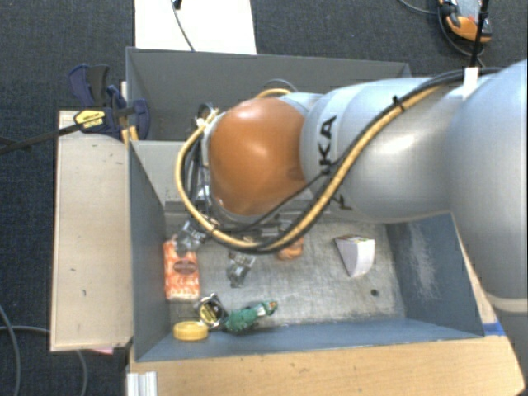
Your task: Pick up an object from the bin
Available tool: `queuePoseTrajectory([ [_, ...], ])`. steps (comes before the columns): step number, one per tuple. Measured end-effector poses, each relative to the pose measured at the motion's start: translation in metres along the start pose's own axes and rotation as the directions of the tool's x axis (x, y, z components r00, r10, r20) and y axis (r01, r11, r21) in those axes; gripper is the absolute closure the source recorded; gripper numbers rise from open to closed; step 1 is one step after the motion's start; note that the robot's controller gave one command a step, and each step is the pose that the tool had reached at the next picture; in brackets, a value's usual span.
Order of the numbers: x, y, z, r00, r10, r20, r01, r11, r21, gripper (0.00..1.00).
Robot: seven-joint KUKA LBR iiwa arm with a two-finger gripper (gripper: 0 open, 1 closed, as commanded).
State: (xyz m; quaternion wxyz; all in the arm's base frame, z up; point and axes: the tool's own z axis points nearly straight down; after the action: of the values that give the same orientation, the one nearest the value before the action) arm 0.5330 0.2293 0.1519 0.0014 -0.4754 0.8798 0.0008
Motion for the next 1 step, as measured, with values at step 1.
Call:
queuePoseTrajectory([
  [1,0.0,0.0,0.0,1.0,0.001,0.0,-0.001,1.0,0.0,0.0],
])
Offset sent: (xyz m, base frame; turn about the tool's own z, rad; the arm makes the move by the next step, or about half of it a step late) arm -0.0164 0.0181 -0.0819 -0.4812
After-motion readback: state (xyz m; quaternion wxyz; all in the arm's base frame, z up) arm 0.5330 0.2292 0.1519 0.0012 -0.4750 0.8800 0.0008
